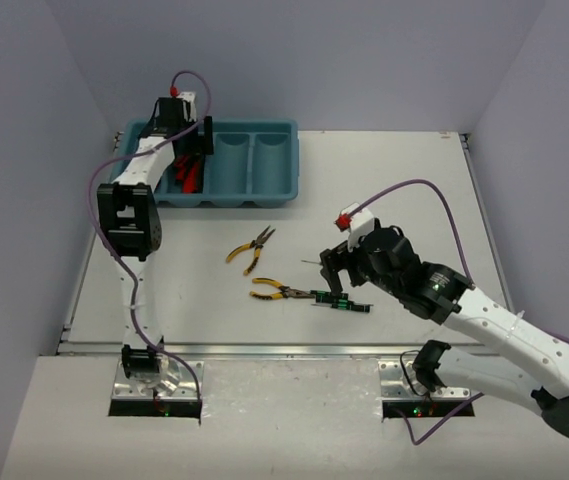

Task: Sort the tools into containers

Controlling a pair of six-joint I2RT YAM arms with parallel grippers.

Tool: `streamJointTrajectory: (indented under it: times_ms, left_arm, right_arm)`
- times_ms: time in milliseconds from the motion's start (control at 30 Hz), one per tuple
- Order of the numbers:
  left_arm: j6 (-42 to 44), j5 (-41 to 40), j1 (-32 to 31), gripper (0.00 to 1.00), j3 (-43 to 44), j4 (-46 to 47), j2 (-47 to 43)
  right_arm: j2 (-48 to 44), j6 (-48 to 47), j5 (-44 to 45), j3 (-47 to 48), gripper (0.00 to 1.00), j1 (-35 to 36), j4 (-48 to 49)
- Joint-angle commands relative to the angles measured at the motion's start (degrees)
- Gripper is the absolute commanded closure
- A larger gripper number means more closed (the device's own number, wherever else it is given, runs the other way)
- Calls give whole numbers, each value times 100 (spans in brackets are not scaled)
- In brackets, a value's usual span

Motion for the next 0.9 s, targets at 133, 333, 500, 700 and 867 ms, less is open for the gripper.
streamJointTrajectory:
  times_ms: [133, 333, 500, 700, 867]
  left_arm:
    - [-2251, -58, 93, 0, -473, 352, -2982]
    - [-3847, 1733, 33, 0, -4603, 2538, -6581]
    - [-3762, 1863, -8, 0, -6933, 2672, -8441]
    - [-2932, 2740, -3, 0, -7081, 1494, -8893]
    - [-2336, 2349, -34, 0, -7284, 890, -9315]
  right_arm:
    - [875, 90, 513, 453, 1, -58, 341]
    - [2014, -746, 161, 666, 4, -631, 530]
    - [2674, -1994, -1007, 804, 13, -1139, 529]
    - [4019, -3039, -1223, 1336, 37, -1381, 115]
    - [4980, -3437, -819, 1665, 44, -1390, 52]
